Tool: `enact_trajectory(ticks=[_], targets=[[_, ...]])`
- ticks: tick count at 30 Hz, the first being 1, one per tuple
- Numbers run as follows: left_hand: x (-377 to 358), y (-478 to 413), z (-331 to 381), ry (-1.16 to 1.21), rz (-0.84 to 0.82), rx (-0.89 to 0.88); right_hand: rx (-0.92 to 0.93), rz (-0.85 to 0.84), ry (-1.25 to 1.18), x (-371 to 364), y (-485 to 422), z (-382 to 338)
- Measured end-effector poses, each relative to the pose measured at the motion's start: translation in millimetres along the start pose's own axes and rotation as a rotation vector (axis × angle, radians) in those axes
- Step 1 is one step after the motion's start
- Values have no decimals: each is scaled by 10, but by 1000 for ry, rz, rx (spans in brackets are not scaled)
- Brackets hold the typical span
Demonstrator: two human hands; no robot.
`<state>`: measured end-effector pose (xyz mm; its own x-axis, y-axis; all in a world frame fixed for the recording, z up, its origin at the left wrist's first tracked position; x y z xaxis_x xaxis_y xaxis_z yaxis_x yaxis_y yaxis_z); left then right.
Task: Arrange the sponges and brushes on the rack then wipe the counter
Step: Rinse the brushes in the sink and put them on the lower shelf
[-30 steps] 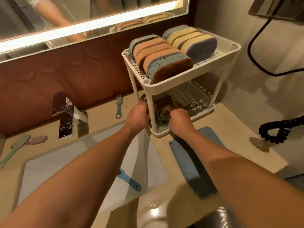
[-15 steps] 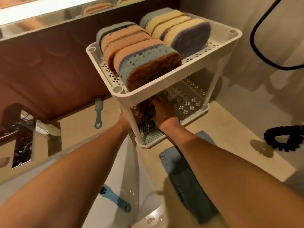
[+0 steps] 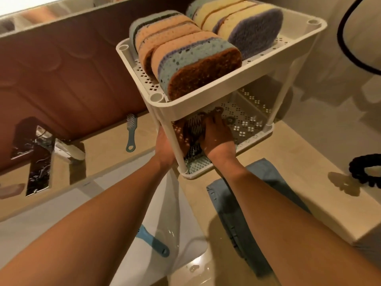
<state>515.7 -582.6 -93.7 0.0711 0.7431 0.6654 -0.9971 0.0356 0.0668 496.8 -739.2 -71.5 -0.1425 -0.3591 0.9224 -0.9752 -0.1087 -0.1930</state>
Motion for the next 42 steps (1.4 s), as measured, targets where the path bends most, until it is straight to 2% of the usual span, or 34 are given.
enact_trajectory(ticks=[2, 4, 7, 15, 17, 22, 30, 34, 36, 42], targets=[[-16, 35, -12, -4, 11, 105, 3, 3, -22, -8, -4, -2], [17, 57, 133, -150, 72, -32, -7, 7, -37, -9, 2, -4], [-63, -36, 129, -230, -21, -46, 11, -13, -51, -9, 0, -30], [42, 107, 409, -393, 111, -122, 60, -71, -54, -70, -29, -29], [6, 110, 396, -385, 90, -160, 70, -79, -68, -82, -36, -29], [-9, 35, 306, -378, 83, -125, 86, -85, -71, -99, -43, -35], [51, 37, 251, -197, 23, -77, 69, -22, -76, 11, -18, -59], [235, 206, 480, -286, 33, -87, 102, 125, -55, 246, 27, -150], [292, 297, 497, -436, 44, -111, 134, 154, -34, 287, 76, -182], [505, 728, 318, -594, 68, -149, 130, 77, 18, 465, 404, -291]])
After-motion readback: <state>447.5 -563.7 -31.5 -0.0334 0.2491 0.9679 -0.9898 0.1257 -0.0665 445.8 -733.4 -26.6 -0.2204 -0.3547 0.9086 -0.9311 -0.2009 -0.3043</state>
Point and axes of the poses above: each hand's wrist, its own y-axis away from the middle knuckle, its own x-axis out of the back of the hand, z = x × y, the point moved 7 cm from there along -y, towards the middle knuckle, and after that the axes turned 14 degrees about x, right-handed, at the moved point
